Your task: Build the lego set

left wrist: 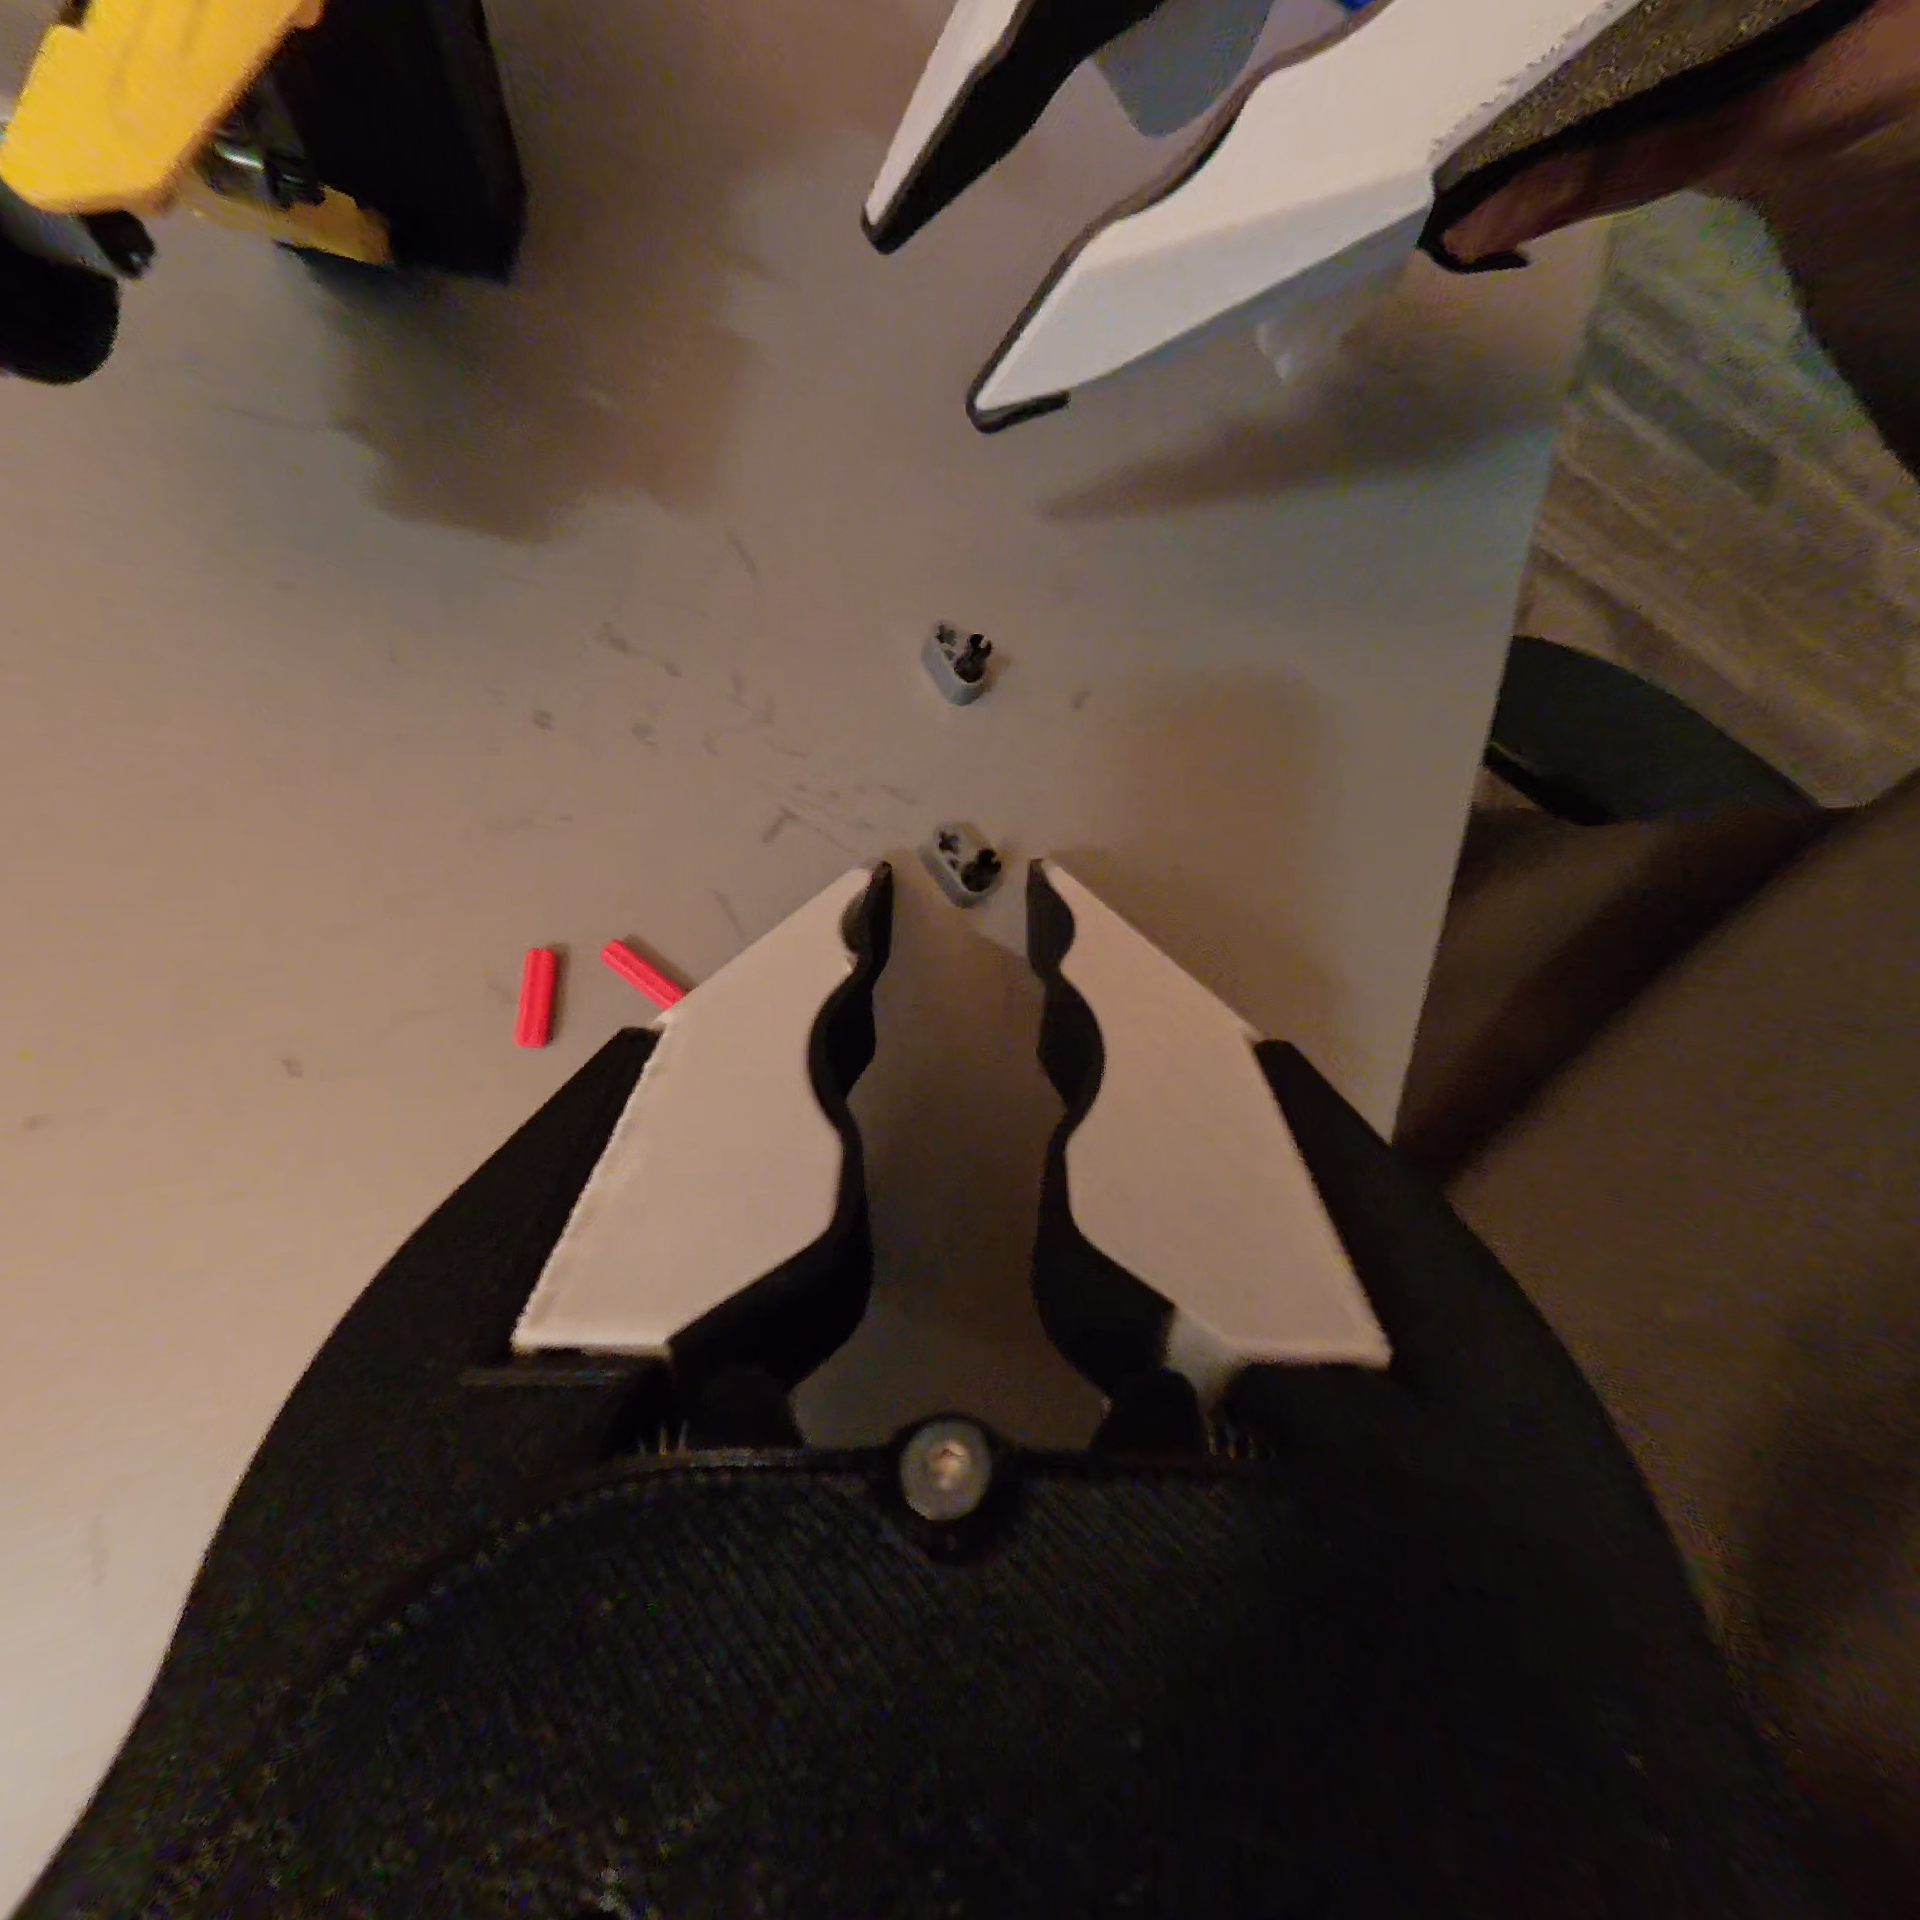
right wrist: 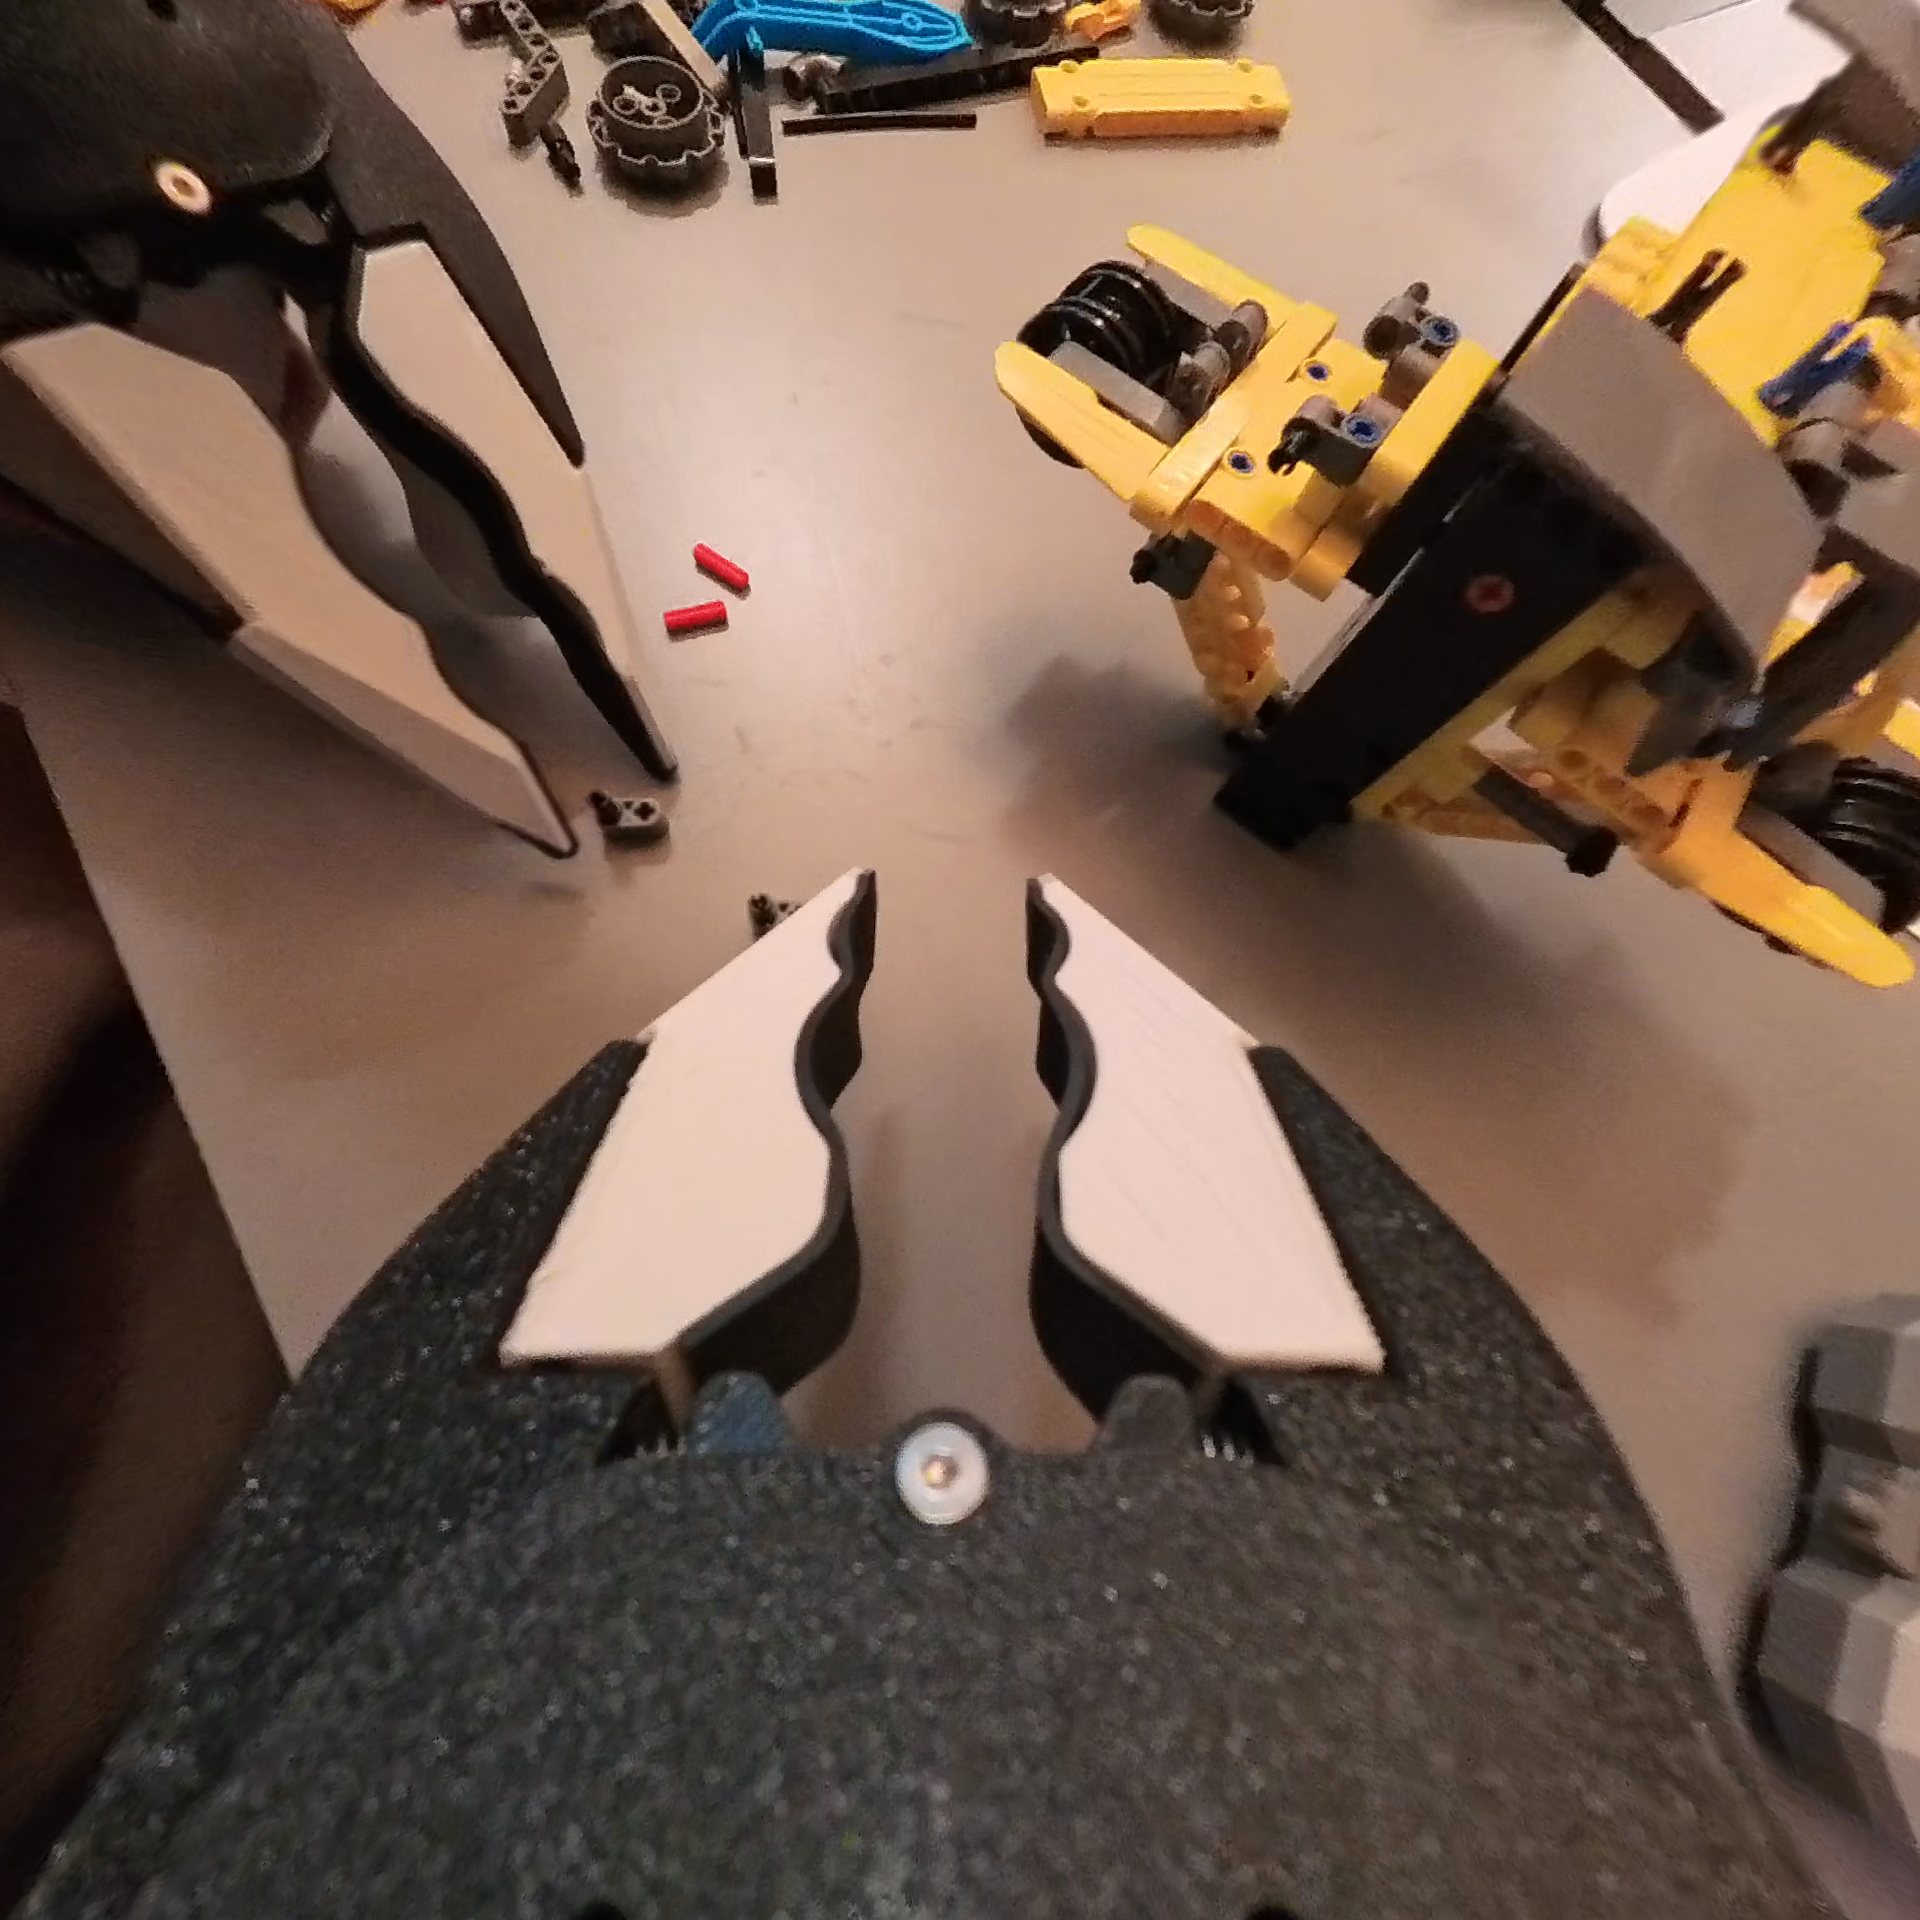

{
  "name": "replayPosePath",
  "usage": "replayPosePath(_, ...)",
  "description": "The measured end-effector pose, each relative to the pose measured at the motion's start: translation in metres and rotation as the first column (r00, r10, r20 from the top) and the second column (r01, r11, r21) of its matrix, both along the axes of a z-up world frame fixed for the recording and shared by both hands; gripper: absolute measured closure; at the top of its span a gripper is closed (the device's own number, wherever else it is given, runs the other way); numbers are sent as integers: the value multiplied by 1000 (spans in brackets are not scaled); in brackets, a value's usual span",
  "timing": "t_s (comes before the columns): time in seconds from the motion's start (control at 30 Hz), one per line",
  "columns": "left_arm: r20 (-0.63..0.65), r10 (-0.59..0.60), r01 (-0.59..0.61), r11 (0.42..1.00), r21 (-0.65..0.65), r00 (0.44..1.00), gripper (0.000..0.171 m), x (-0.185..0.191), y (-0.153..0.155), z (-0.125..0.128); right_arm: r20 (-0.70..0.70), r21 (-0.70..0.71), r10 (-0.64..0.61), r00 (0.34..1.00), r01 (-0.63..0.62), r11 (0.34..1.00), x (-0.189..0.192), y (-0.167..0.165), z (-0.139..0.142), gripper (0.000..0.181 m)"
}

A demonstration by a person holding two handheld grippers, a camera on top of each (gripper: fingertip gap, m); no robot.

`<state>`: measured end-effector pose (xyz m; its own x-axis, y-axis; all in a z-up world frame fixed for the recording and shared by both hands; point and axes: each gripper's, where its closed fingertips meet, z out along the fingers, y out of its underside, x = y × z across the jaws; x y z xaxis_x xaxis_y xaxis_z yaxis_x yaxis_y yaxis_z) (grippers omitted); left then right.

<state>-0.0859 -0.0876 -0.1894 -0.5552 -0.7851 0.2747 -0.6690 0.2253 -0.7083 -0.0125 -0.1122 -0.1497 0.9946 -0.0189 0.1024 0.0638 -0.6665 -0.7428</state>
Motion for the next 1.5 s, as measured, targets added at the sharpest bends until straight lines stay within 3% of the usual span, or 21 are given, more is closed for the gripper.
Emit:
replayPosePath(0.13,21,22,-23,998,50,1000,168,7,7,-2,5,6,61,998,-61,998,-6,3,-7,153)
replayPosePath(0.33,18,12,-13,999,47,1000,169,13,7,-2,-144,38,230,962,-227,973,-37,-2,-17,143)
replayPosePath(0.57,24,-101,98,990,101,995,168,19,8,-2,-147,9,302,942,-304,953,-38,-3,-34,141)
replayPosePath(0.87,8,-215,212,965,152,976,164,27,15,-3,-167,-28,340,925,-349,937,-46,-3,-41,152)
replayPosePath(1.1,19,-199,195,973,123,980,162,27,19,-3,-211,-8,364,907,-374,927,-66,-4,-38,151)
replayPosePath(1.5,43,-202,195,972,131,979,155,27,16,-2,-159,0,366,917,-370,929,-57,5,-37,157)
